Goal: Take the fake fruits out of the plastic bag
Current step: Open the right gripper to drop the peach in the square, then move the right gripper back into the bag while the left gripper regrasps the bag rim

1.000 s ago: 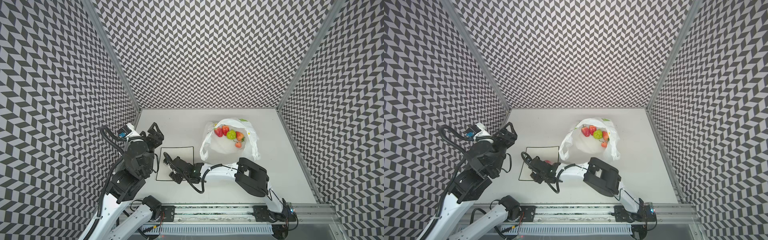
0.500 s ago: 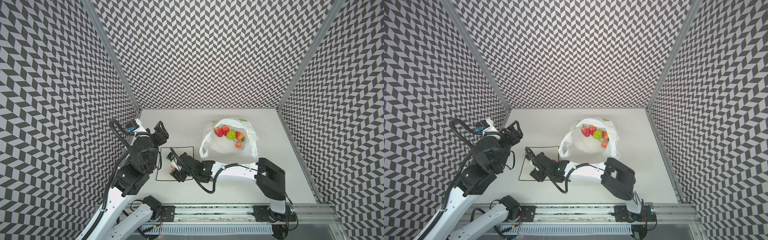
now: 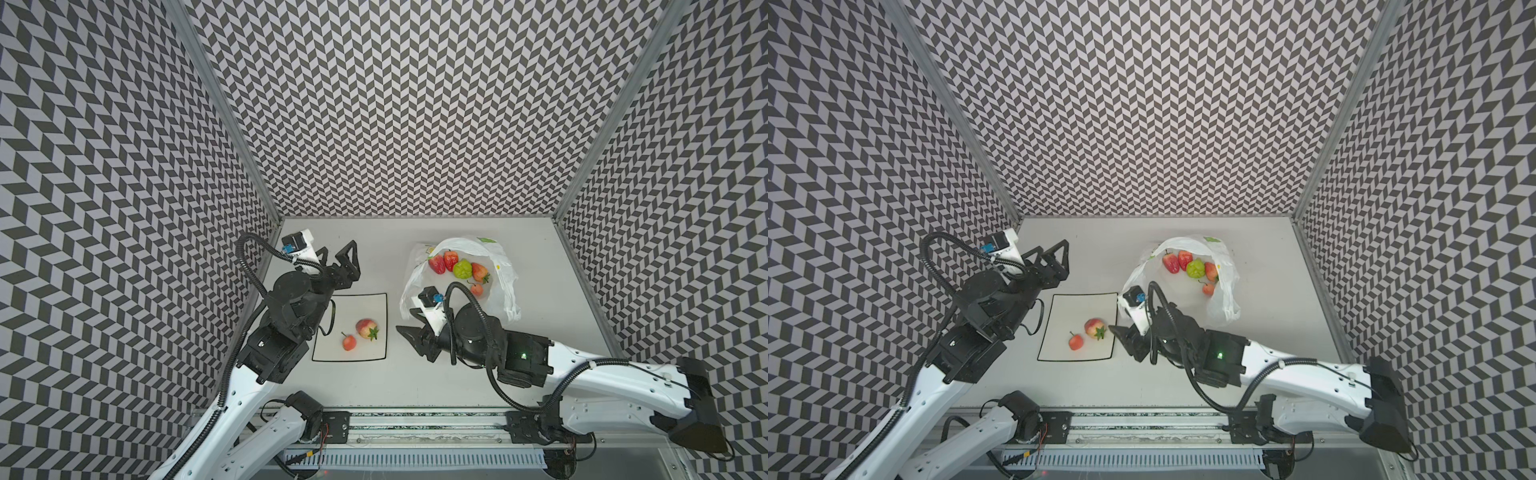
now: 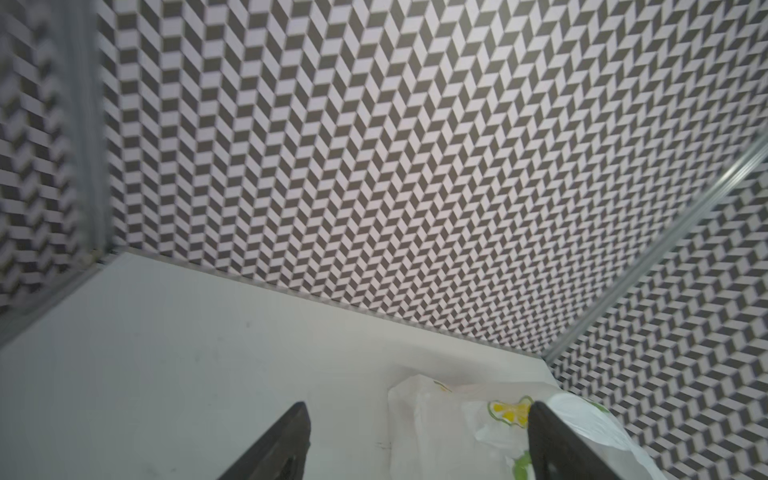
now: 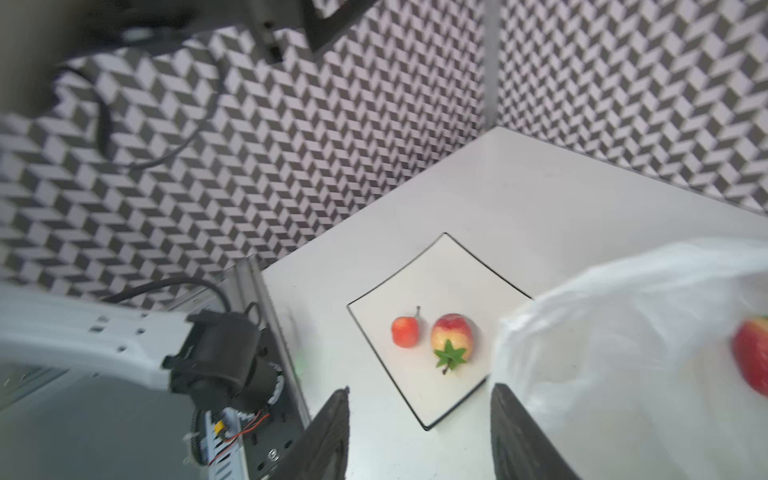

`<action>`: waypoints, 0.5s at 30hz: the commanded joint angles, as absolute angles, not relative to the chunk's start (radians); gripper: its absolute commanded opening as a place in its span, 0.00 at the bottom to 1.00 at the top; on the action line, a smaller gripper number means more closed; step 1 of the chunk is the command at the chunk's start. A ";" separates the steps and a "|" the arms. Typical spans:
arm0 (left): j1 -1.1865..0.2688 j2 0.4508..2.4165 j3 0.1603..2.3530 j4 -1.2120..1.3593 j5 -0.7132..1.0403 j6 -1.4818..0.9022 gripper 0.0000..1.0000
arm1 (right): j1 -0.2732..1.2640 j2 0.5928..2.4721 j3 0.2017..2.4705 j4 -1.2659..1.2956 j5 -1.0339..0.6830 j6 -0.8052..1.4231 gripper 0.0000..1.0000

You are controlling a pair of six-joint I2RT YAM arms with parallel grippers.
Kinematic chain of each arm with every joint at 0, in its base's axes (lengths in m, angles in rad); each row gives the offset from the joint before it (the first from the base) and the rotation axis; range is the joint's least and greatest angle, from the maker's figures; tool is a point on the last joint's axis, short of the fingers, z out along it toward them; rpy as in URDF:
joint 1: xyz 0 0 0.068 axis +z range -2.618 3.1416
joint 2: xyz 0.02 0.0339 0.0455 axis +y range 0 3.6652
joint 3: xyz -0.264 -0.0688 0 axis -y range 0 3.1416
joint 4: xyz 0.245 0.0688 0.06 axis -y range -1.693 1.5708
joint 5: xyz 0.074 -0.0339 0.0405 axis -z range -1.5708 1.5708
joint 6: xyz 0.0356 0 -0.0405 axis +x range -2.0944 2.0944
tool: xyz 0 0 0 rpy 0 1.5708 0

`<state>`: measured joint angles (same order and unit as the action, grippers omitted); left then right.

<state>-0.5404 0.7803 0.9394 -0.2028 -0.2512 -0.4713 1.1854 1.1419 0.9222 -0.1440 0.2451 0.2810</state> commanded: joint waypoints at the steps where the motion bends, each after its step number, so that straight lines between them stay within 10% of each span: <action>1: -0.536 0.810 0.904 -0.112 -0.002 -0.422 0.90 | 1.107 1.165 0.932 -0.344 0.392 0.512 0.52; 15: -0.619 1.020 0.878 -0.148 0.297 -0.408 1.00 | 0.880 1.446 0.941 -0.230 0.344 0.783 0.48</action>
<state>-0.5789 0.9909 0.8738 -0.1467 0.2569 -0.4335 0.9115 1.3911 0.9241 -0.3130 0.3496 0.6964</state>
